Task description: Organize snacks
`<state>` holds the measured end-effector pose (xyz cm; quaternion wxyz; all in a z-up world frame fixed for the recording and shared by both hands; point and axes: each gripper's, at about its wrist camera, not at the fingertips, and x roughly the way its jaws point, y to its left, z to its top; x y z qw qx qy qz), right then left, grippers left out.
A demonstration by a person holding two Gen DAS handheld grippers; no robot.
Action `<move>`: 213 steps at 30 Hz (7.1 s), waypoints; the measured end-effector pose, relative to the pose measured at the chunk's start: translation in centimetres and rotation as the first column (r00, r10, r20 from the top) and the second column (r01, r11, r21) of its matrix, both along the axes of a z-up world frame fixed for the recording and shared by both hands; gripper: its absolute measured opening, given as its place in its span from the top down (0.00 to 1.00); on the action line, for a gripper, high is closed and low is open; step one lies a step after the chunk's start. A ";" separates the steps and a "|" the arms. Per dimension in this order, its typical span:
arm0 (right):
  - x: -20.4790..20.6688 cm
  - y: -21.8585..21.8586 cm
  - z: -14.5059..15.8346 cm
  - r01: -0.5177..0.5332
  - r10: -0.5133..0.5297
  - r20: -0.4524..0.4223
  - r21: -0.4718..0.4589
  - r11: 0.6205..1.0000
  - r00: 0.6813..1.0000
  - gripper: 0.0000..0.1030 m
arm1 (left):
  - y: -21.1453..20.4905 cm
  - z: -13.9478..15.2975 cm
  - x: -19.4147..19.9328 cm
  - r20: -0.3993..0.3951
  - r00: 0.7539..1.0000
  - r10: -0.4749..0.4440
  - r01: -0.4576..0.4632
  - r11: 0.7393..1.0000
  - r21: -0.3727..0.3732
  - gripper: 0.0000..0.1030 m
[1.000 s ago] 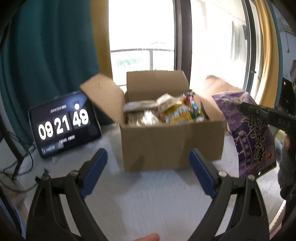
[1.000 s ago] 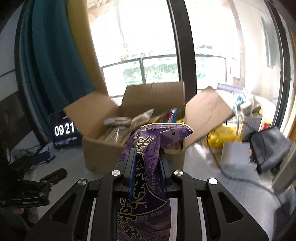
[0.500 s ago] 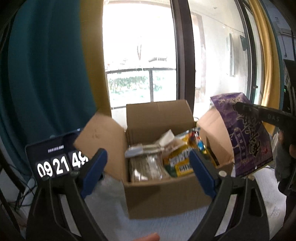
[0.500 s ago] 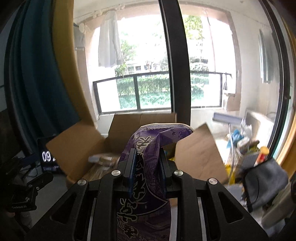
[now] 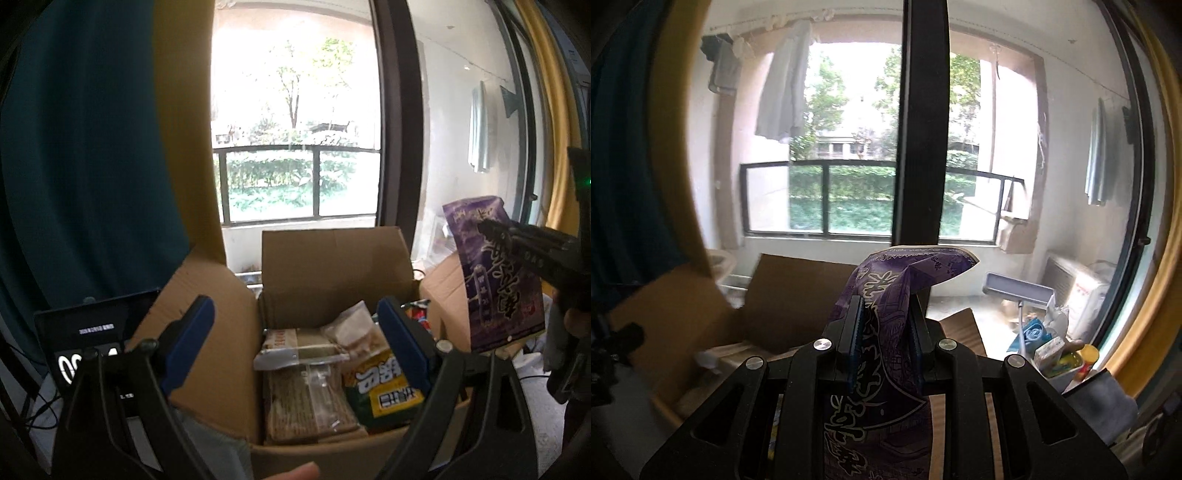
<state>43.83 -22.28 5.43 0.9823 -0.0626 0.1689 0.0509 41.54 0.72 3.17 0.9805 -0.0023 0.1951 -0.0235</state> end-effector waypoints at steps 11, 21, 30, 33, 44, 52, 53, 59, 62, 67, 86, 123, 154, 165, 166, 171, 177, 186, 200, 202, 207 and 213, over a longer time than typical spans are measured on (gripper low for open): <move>5.7 1.2 -7.1 0.120 -0.145 -0.122 -0.196 0.973 0.982 0.77 | -0.2 -3.0 3.6 -0.081 0.996 -0.024 0.023 1.000 -0.013 0.12; 5.6 3.3 -8.7 0.104 -0.165 -0.186 -0.302 0.948 0.969 0.77 | -0.7 -4.1 4.2 -0.125 0.991 -0.053 0.051 0.999 -0.018 0.12; 4.8 7.5 -11.7 -0.088 -0.035 -0.324 -0.356 0.930 0.945 0.77 | -0.7 -4.3 4.1 -0.148 0.987 -0.058 0.055 0.998 -0.022 0.12; 4.4 7.2 -11.1 -0.089 -0.015 -0.325 -0.304 0.949 0.946 0.72 | -0.4 -4.1 3.7 -0.148 0.987 -0.055 0.051 0.998 -0.030 0.12; 0.3 7.3 -7.8 -0.096 0.044 -0.281 -0.176 0.980 0.959 0.47 | 0.1 -2.7 0.3 -0.117 0.992 -0.041 0.035 0.998 -0.049 0.12; -2.9 6.9 -5.1 -0.099 0.064 -0.251 -0.130 0.986 0.966 0.46 | 0.6 -1.5 -2.9 -0.097 0.995 -0.023 0.020 0.999 -0.041 0.12; -3.4 6.9 -4.9 -0.100 0.066 -0.248 -0.127 0.987 0.967 0.46 | 0.6 -1.3 -3.4 -0.092 0.996 -0.020 0.016 0.999 -0.040 0.12; -6.0 6.8 -3.5 -0.113 0.085 -0.220 -0.115 0.987 0.972 0.46 | 0.8 -0.2 -6.3 -0.062 0.998 0.002 -0.005 0.999 -0.042 0.12; -7.5 6.7 -2.8 -0.116 0.093 -0.205 -0.104 0.988 0.974 0.46 | 0.9 0.1 -7.4 -0.055 0.998 0.005 -0.008 0.998 -0.056 0.12; -10.1 6.1 -1.9 -0.121 0.104 -0.180 -0.087 0.989 0.978 0.46 | 0.8 0.4 -9.7 -0.043 0.999 0.016 -0.018 0.999 -0.050 0.12; -21.3 2.5 -0.7 -0.137 0.135 -0.074 -0.035 0.990 0.988 0.46 | 0.2 0.8 -21.9 0.114 0.989 0.092 -0.084 0.994 -0.074 0.11; -37.4 -3.0 -5.4 -0.077 0.073 0.059 0.064 0.995 0.996 0.32 | -0.9 -5.0 -36.4 0.180 0.982 0.063 -0.051 0.996 -0.072 0.11; -38.0 -2.5 -4.9 -0.077 0.074 0.062 0.053 0.996 0.995 0.32 | -0.4 -3.1 -37.3 0.239 0.968 0.078 -0.061 0.995 -0.079 0.11; -37.8 -2.3 -5.3 -0.075 0.072 0.047 0.056 0.996 0.996 0.32 | -0.5 -3.1 -37.4 0.236 0.969 0.077 -0.059 0.995 -0.080 0.11; -37.9 -2.3 -5.3 -0.074 0.072 0.047 0.056 0.996 0.996 0.32 | -0.5 -3.1 -37.5 0.237 0.968 0.076 -0.059 0.995 -0.079 0.11; -37.9 -2.2 -5.4 -0.074 0.071 0.048 0.057 0.996 0.996 0.32 | -0.7 -3.0 -37.6 0.243 0.967 0.074 -0.057 0.995 -0.078 0.11; -37.9 -2.3 -5.4 -0.073 0.071 0.049 0.057 0.996 0.996 0.32 | -1.0 -3.0 -37.7 0.246 0.967 0.069 -0.053 0.996 -0.073 0.11; -38.1 -2.3 -5.4 -0.071 0.069 0.049 0.058 0.996 0.996 0.32 | -1.1 -3.0 -37.8 0.247 0.967 0.069 -0.053 0.996 -0.073 0.11; -38.4 -2.1 -5.4 -0.072 0.069 0.049 0.060 0.996 0.996 0.32 | -1.1 -3.0 -37.9 0.250 0.966 0.069 -0.052 0.996 -0.075 0.11; -38.3 -2.1 -5.4 -0.073 0.070 0.049 0.059 0.996 0.996 0.32 | -1.1 -3.0 -38.0 0.250 0.966 0.069 -0.052 0.996 -0.076 0.11; -38.3 -2.0 -5.4 -0.071 0.068 0.048 0.060 0.996 0.997 0.32 | -1.1 -3.0 -38.0 0.251 0.966 0.070 -0.053 0.996 -0.074 0.11; -38.3 -2.0 -5.5 -0.073 0.071 0.045 0.061 0.995 0.996 0.32 | -0.7 -3.0 -38.0 0.249 0.966 0.071 -0.055 0.996 -0.073 0.11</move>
